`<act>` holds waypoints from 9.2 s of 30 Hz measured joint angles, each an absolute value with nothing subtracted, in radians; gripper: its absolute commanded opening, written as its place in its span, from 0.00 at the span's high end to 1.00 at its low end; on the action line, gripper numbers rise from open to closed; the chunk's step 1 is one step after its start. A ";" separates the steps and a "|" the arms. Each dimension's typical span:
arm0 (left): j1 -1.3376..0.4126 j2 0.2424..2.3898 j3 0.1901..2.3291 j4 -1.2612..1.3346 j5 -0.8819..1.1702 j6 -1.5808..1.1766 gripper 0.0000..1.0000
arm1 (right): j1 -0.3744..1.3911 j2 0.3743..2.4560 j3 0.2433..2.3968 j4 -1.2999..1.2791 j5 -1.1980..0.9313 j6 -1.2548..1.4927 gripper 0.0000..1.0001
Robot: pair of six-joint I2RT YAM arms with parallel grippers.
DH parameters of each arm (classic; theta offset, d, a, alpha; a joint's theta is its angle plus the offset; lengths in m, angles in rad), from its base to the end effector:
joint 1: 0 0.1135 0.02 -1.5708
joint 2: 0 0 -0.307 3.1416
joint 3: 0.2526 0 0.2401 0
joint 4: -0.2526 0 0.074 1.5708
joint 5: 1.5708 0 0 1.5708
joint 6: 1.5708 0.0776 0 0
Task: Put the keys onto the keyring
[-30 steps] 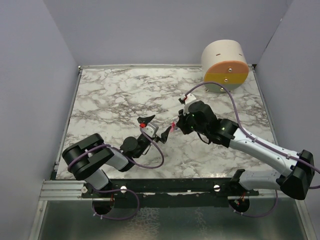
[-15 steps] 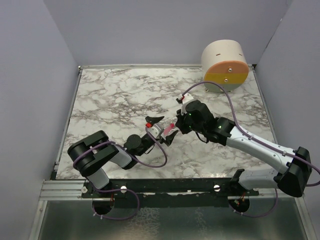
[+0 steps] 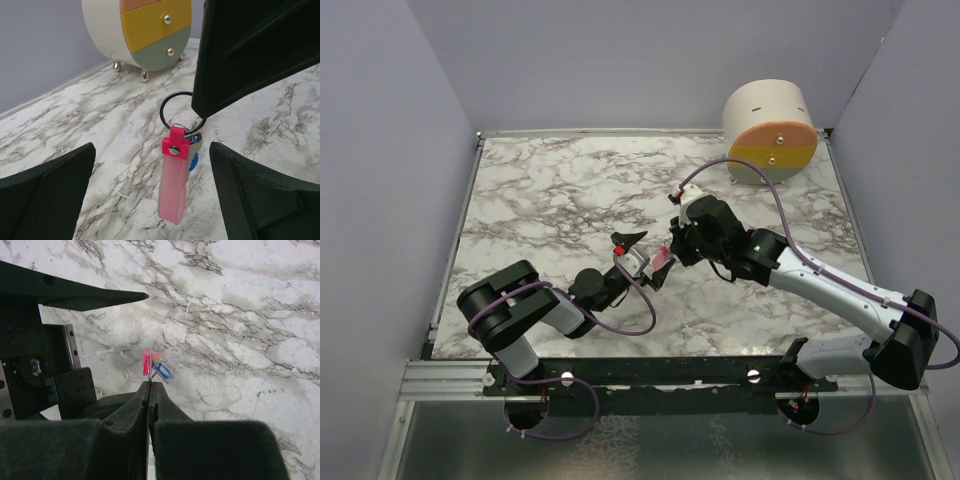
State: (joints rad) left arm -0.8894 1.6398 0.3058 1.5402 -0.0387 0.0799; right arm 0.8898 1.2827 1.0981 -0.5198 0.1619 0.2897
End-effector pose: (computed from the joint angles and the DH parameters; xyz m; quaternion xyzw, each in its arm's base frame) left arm 0.1928 -0.2330 0.2389 0.2804 0.5648 -0.2944 0.7181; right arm 0.1904 0.2152 0.3266 -0.2350 0.8743 0.1717 0.3885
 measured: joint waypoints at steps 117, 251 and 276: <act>-0.780 1.668 0.339 1.541 0.052 0.080 0.01 | 0.890 1.378 1.235 -0.748 0.150 0.258 0.99; -0.846 1.605 0.222 1.541 0.012 0.062 1.00 | 0.891 1.427 1.257 -0.615 0.182 0.320 0.99; -0.846 1.630 0.250 1.541 0.038 0.054 1.00 | 0.891 1.451 1.257 -0.580 0.180 0.320 0.99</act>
